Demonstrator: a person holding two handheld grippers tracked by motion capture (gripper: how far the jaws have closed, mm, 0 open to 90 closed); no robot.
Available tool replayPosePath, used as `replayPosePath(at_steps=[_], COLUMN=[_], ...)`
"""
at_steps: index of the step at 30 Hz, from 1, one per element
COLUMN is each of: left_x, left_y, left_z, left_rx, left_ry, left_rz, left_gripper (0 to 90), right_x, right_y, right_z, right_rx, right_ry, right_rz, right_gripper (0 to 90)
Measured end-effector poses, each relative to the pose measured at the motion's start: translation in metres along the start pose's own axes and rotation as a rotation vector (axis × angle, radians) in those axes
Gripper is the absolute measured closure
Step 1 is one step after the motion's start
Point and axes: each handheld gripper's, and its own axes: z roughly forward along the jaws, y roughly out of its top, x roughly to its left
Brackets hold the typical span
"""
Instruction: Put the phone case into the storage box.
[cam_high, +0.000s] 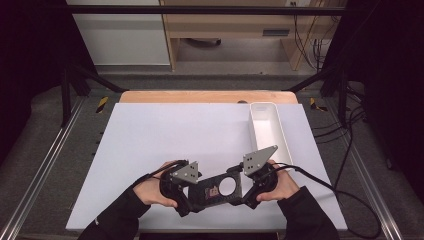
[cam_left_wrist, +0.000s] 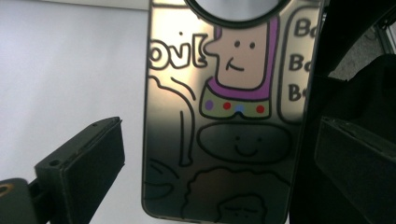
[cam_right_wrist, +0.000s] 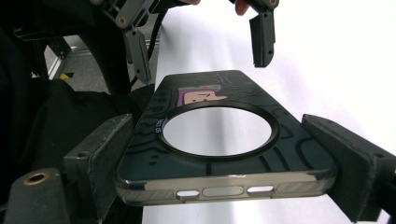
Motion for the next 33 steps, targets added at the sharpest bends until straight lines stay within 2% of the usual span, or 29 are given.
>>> replayPosePath(at_steps=[15,28,33], left_x=[0.0,0.005,0.005], left_y=[0.016,0.022,0.023], left_z=[0.002,0.014,0.019], left_rx=[0.063,0.156,0.187], left_ry=[0.011,0.038,0.045], left_rz=[0.036,0.046,0.056], left_gripper=[1.2,1.1,1.2], right_x=[-0.003,-0.006,-0.008], right_y=[0.037,0.049,0.053], right_z=[-0.002,0.004,0.006], right_rx=[0.163,0.241,0.256], right_ry=[-0.001,-0.003,-0.005], right_rz=[-0.048,-0.059,-0.046], right_gripper=[12.4,12.4,12.4])
